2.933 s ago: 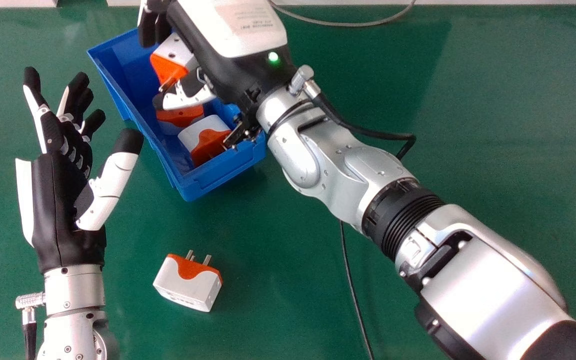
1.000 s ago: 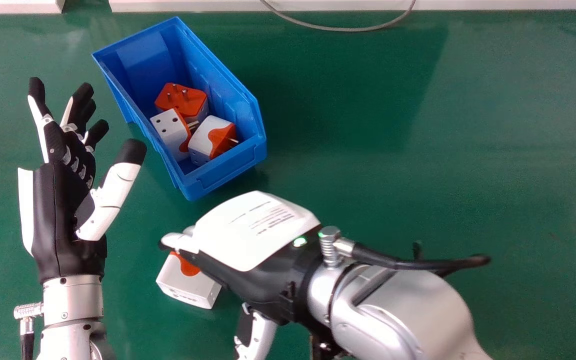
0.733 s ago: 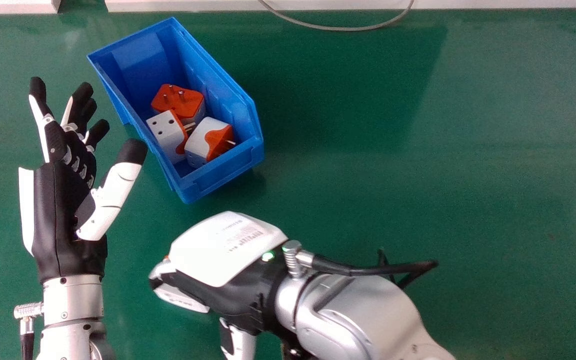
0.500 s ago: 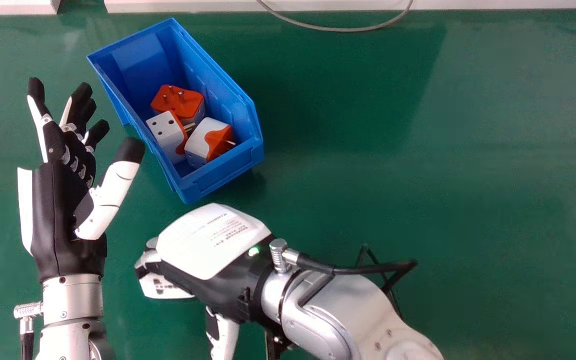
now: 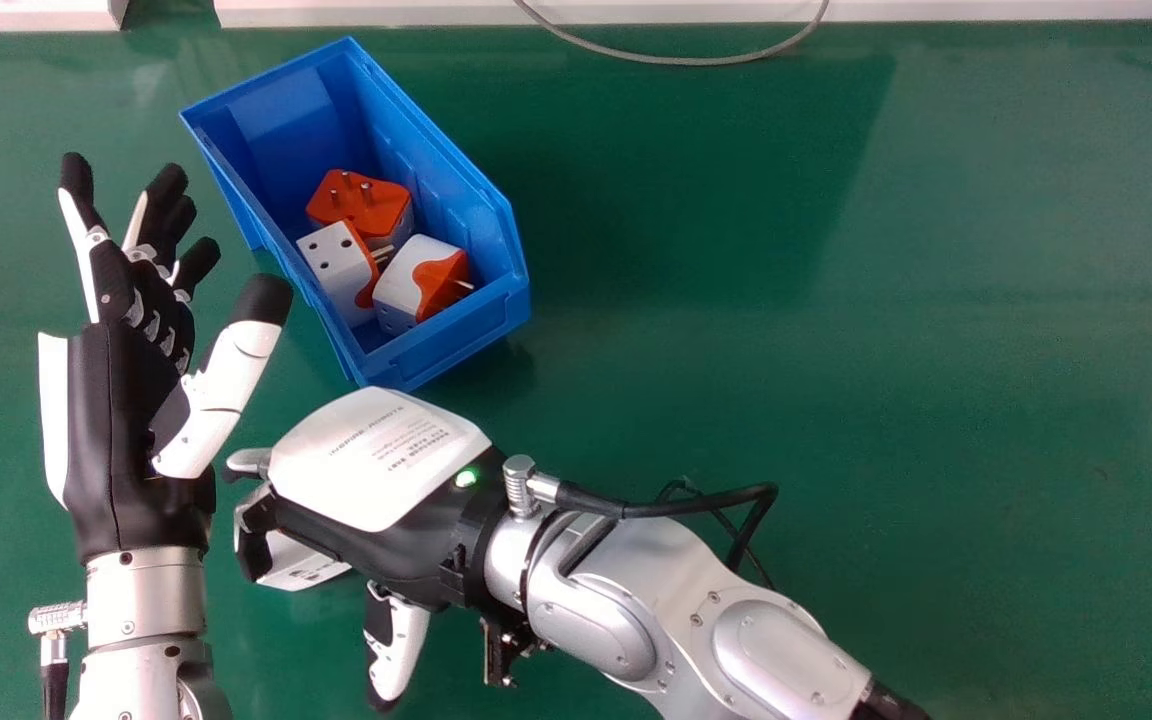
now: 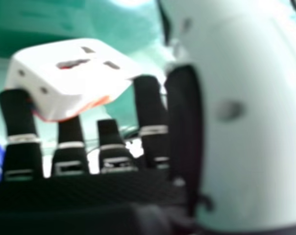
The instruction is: Pick all objects and put in blue box
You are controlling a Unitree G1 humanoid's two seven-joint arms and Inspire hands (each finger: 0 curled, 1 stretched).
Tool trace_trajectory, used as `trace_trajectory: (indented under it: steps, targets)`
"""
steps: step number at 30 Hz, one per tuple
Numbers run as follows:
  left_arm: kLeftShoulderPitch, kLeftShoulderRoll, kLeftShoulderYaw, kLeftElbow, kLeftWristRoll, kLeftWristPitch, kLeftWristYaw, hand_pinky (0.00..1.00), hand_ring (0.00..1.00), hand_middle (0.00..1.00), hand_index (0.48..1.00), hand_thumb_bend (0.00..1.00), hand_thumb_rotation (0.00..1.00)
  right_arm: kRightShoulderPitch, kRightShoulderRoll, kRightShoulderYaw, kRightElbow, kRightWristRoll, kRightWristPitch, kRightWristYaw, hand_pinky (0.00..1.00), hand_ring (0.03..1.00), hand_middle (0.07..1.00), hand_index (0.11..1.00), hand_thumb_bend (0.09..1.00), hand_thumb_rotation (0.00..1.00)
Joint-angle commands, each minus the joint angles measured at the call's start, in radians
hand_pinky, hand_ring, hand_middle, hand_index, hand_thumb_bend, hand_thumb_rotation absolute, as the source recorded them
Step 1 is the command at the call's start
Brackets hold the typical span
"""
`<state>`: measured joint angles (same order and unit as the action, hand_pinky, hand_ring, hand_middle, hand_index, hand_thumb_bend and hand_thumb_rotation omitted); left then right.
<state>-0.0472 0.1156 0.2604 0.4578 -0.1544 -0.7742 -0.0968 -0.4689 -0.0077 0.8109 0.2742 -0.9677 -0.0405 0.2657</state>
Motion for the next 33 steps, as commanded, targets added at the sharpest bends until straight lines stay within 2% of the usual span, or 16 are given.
trace_trajectory:
  steps: [1, 3, 4, 5, 6, 7, 8, 9, 10, 12, 18, 20, 23, 26, 27, 33]
  targets:
    - [-0.012, 0.007, 0.002, -0.006, 0.004, -0.012, 0.001, 0.89, 0.94, 0.93, 0.925, 0.83, 0.54, 0.012, -0.020, 0.012, 0.062, 0.000, 0.002, 0.000, 0.58, 0.828, 0.906, 0.504, 0.547, 0.11]
    - [-0.015, 0.009, 0.002, -0.004, 0.001, -0.015, -0.002, 0.89, 0.94, 0.93, 0.922, 0.84, 0.54, 0.010, -0.013, 0.009, 0.087, 0.015, -0.008, -0.026, 0.55, 0.754, 0.843, 0.499, 0.535, 0.11]
    - [-0.016, 0.009, 0.002, -0.002, 0.002, -0.016, -0.002, 0.89, 0.94, 0.93, 0.922, 0.84, 0.54, 0.008, -0.011, 0.007, 0.095, 0.021, -0.012, -0.036, 0.55, 0.754, 0.843, 0.499, 0.535, 0.11]
    - [-0.017, 0.010, 0.002, -0.001, 0.005, -0.017, 0.000, 0.89, 0.94, 0.93, 0.922, 0.84, 0.54, 0.010, -0.007, 0.002, 0.105, 0.036, -0.021, -0.048, 0.52, 0.711, 0.801, 0.497, 0.531, 0.11]
    - [-0.018, 0.010, 0.003, -0.001, 0.007, -0.017, 0.002, 0.89, 0.94, 0.93, 0.922, 0.84, 0.55, 0.010, -0.005, -0.002, 0.112, 0.048, -0.028, -0.058, 0.44, 0.591, 0.690, 0.512, 0.524, 0.07]
    - [-0.019, 0.010, 0.002, -0.002, 0.003, -0.016, 0.000, 0.89, 0.94, 0.93, 0.922, 0.84, 0.55, 0.009, -0.005, -0.004, 0.121, 0.060, -0.040, -0.068, 0.39, 0.506, 0.616, 0.530, 0.517, 0.05]
    - [-0.020, 0.009, 0.001, -0.003, 0.000, -0.016, -0.002, 0.89, 0.94, 0.93, 0.922, 0.84, 0.55, 0.007, -0.006, -0.005, 0.127, 0.069, -0.049, -0.075, 0.36, 0.476, 0.590, 0.537, 0.515, 0.04]
    - [-0.021, 0.010, 0.001, -0.002, 0.001, -0.018, -0.002, 0.89, 0.94, 0.93, 0.922, 0.84, 0.55, 0.006, -0.006, -0.007, 0.133, 0.078, -0.058, -0.083, 0.36, 0.476, 0.590, 0.537, 0.515, 0.04]
    - [-0.022, 0.010, 0.001, -0.002, 0.002, -0.019, -0.001, 0.90, 0.94, 0.93, 0.922, 0.84, 0.55, 0.005, -0.006, -0.009, 0.138, 0.085, -0.064, -0.089, 0.34, 0.432, 0.552, 0.546, 0.511, 0.02]
    - [-0.023, 0.010, 0.002, -0.003, 0.010, -0.018, 0.006, 0.90, 0.94, 0.93, 0.923, 0.84, 0.55, 0.007, -0.008, -0.013, 0.136, 0.090, -0.075, -0.110, 0.31, 0.388, 0.515, 0.556, 0.507, 0.01]
    - [-0.024, 0.009, -0.001, -0.006, 0.000, -0.014, 0.002, 0.90, 0.94, 0.93, 0.922, 0.85, 0.55, 0.014, -0.016, -0.017, 0.107, 0.107, -0.071, -0.102, 0.31, 0.378, 0.508, 0.555, 0.507, 0.00]
    - [-0.024, 0.011, 0.000, -0.005, 0.006, -0.016, 0.006, 0.90, 0.94, 0.93, 0.924, 0.85, 0.55, 0.016, -0.018, -0.018, 0.101, 0.111, -0.071, -0.100, 0.32, 0.377, 0.509, 0.552, 0.507, 0.00]
    - [-0.022, 0.011, -0.001, -0.007, 0.004, -0.015, 0.003, 0.90, 0.94, 0.93, 0.923, 0.85, 0.55, 0.020, -0.019, -0.018, 0.093, 0.110, -0.065, -0.099, 0.33, 0.377, 0.510, 0.548, 0.508, 0.00]
    - [-0.022, 0.007, -0.003, -0.007, -0.016, -0.017, -0.012, 0.90, 0.94, 0.93, 0.923, 0.84, 0.55, 0.023, -0.021, -0.018, 0.087, 0.110, -0.066, -0.100, 0.34, 0.377, 0.511, 0.546, 0.508, 0.00]
    - [-0.022, 0.007, -0.002, -0.006, -0.019, -0.018, -0.015, 0.90, 0.94, 0.93, 0.925, 0.84, 0.54, 0.024, -0.022, -0.018, 0.085, 0.109, -0.066, -0.101, 0.34, 0.377, 0.511, 0.546, 0.508, 0.00]
    - [-0.021, 0.007, 0.002, -0.001, 0.001, -0.022, -0.007, 0.90, 0.94, 0.93, 0.925, 0.84, 0.54, 0.027, -0.023, -0.021, 0.067, 0.112, -0.052, -0.072, 0.29, 0.404, 0.526, 0.556, 0.491, 0.00]
